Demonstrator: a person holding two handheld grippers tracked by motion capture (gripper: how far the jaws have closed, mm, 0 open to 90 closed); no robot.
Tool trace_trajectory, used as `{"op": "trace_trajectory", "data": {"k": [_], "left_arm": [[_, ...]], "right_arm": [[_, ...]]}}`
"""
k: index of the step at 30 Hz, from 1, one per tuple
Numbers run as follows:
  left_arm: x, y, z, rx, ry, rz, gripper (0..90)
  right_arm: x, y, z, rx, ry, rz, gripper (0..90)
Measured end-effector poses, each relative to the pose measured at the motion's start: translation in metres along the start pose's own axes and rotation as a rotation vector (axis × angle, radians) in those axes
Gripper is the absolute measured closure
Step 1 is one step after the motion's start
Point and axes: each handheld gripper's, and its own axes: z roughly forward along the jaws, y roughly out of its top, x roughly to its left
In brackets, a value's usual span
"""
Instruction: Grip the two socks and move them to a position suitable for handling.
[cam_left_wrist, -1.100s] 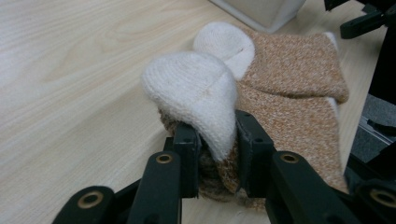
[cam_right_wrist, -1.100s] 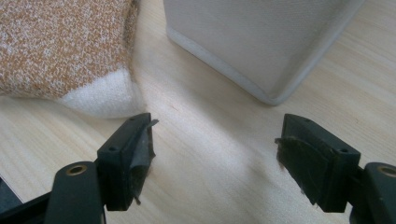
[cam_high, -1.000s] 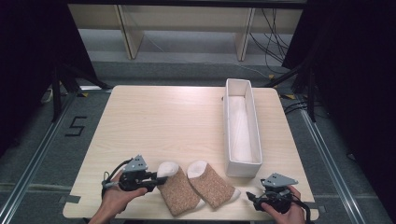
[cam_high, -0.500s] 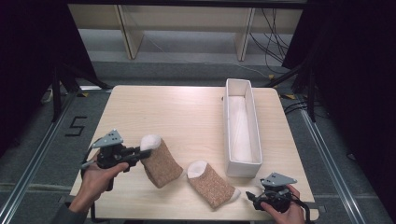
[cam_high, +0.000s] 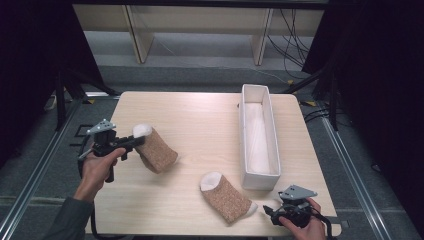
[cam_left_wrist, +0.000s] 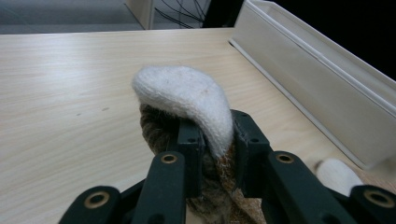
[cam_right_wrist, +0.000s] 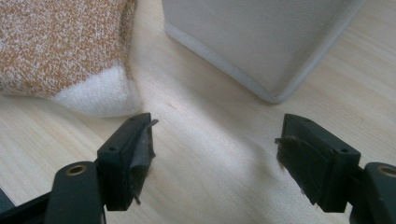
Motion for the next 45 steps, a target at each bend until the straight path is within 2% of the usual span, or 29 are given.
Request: {"op": "trace_trajectory", "data": {"k": [2,3,4,7,8,9,10,12,13,16,17,20,21,23,24,25,26,27,30,31,32,34,37,38,41,42,43,44,45], "left_arm": [[0.004,-0.001,0.003,0.002,0.025,-0.005,74.7],[0.006,-0.003,0.006,0.003,0.035,-0.006,74.8],[0.007,-0.006,0.008,0.008,0.040,-0.011,74.7],[0.013,-0.016,0.012,0.021,0.064,-0.016,74.5],[0.015,-0.021,0.013,0.033,0.079,-0.014,74.4],[0.017,-0.025,0.013,0.037,0.086,-0.017,74.2],[0.020,-0.029,0.014,0.036,0.093,-0.026,74.0],[0.026,-0.040,0.014,0.048,0.131,-0.027,73.8],[0.029,-0.044,0.015,0.075,0.149,-0.021,73.5],[0.037,-0.058,0.016,0.103,0.165,-0.034,71.5],[0.039,-0.061,0.015,0.115,0.165,-0.038,69.3],[0.044,-0.061,0.011,0.132,0.153,-0.053,57.4],[0.045,-0.059,0.009,0.140,0.161,-0.057,51.7],[0.046,-0.056,0.007,0.149,0.179,-0.080,40.1],[0.049,-0.054,0.004,0.159,0.178,-0.066,37.1],[0.052,-0.051,0.002,0.143,0.197,-0.066,36.4],[0.053,-0.050,0.001,0.125,0.206,-0.081,35.9],[0.056,-0.049,0.000,0.103,0.217,-0.097,35.8],[0.062,-0.048,0.001,0.109,0.218,-0.113,36.0],[0.063,-0.049,0.004,0.121,0.217,-0.108,36.0],[0.063,-0.050,0.007,0.127,0.215,-0.108,36.1],[0.064,-0.050,0.013,0.157,0.210,-0.090,37.3],[0.065,-0.050,0.024,0.182,0.228,-0.061,38.4],[0.064,-0.050,0.027,0.193,0.238,-0.035,39.7],[0.060,-0.053,0.032,0.222,0.260,0.048,58.2],[0.058,-0.053,0.032,0.212,0.276,0.073,65.3],[0.056,-0.053,0.033,0.192,0.278,0.070,71.1],[0.054,-0.051,0.031,0.188,0.280,0.085,76.4],[0.051,-0.049,0.030,0.162,0.280,0.088,79.8]], "right_arm": [[-0.001,0.000,0.000,0.001,0.002,0.000,26.9],[0.001,0.000,0.000,0.005,0.005,0.023,26.9],[0.000,0.000,0.001,0.006,0.004,0.001,26.9],[0.001,0.000,0.000,0.013,0.009,0.017,26.9],[0.002,0.000,0.001,0.004,0.009,0.014,26.9],[-0.001,0.000,0.002,0.000,0.003,-0.031,26.9],[0.003,0.000,0.002,0.011,0.010,0.020,26.9],[0.002,0.000,0.002,0.009,0.010,0.003,26.8],[0.002,0.000,0.002,0.009,0.011,0.009,26.8],[0.001,0.000,0.002,0.018,0.008,-0.007,26.8],[0.003,0.000,0.002,0.017,0.009,0.022,26.9],[0.004,0.000,0.002,0.018,0.012,0.016,26.8],[0.002,0.000,0.002,0.016,0.010,-0.004,26.6],[0.003,0.000,0.002,0.023,0.013,0.011,26.3],[0.003,0.000,0.002,0.025,0.014,0.014,26.3],[0.003,0.001,0.002,0.025,0.013,0.013,26.3],[0.002,0.000,0.003,0.017,0.010,-0.004,26.3],[0.002,0.000,0.002,0.022,0.011,0.004,26.3],[0.003,0.000,0.002,0.031,0.016,0.012,26.3],[0.002,0.000,0.003,0.024,0.013,-0.009,26.3],[0.003,0.000,0.003,0.026,0.014,0.011,26.3],[0.002,0.000,0.004,0.025,0.014,-0.006,26.3],[0.002,0.000,0.004,0.026,0.013,-0.011,26.3],[0.002,0.000,0.004,0.023,0.012,-0.015,26.3],[0.003,0.000,0.004,0.029,0.012,-0.017,26.3],[0.003,0.000,0.004,0.030,0.013,-0.019,26.3],[0.003,0.001,0.004,0.035,0.016,-0.009,26.3],[0.003,0.000,0.004,0.034,0.014,-0.015,26.3],[0.003,0.000,0.004,0.033,0.013,-0.020,26.3]]}}
